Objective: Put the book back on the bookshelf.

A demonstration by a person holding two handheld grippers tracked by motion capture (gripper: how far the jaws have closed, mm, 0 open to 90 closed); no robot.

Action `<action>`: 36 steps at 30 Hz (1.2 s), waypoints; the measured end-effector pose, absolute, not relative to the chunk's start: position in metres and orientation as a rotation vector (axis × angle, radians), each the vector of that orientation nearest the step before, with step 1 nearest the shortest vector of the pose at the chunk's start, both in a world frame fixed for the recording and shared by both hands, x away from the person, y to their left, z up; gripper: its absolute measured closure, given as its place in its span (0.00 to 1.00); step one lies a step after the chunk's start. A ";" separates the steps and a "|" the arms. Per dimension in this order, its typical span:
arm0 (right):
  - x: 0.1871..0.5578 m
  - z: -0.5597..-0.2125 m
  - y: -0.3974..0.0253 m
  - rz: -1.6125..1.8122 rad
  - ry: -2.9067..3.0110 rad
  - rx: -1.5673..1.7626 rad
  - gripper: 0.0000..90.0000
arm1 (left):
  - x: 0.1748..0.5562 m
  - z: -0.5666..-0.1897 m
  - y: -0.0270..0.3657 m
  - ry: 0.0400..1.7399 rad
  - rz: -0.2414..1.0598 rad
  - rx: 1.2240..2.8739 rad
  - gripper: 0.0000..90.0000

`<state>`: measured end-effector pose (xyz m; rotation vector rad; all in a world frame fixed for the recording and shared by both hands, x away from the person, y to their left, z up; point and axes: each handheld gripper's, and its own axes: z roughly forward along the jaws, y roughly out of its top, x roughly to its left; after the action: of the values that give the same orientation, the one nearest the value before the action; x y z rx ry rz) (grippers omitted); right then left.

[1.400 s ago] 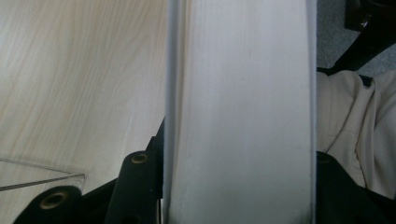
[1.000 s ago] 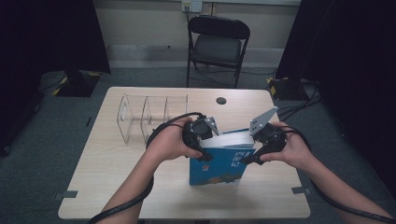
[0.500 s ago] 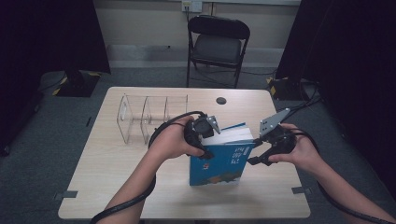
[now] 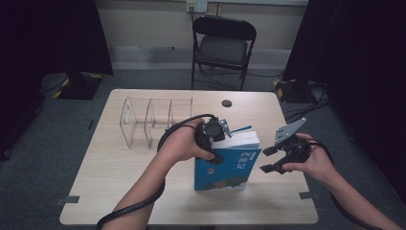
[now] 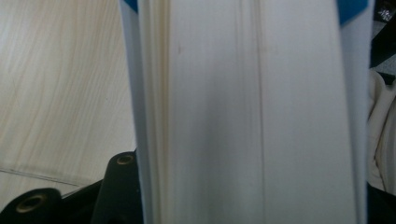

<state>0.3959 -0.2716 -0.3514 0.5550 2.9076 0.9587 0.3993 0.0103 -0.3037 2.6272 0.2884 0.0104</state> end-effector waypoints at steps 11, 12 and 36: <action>0.392 -0.396 -0.284 0.991 2.871 0.651 0.33 | 0.399 -0.303 0.009 0.321 0.021 2.647 0.54; 0.392 -0.403 -0.285 0.991 2.871 0.657 0.33 | 0.399 -0.303 0.009 0.325 0.018 2.645 0.54; 0.394 -0.481 -0.281 0.984 2.758 0.760 0.17 | 0.387 -0.301 0.008 0.403 0.017 2.696 0.67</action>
<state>0.3942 -0.2808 -0.4810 0.7599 2.7577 0.9840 0.3872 0.0075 -0.3012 2.6963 0.4027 0.0172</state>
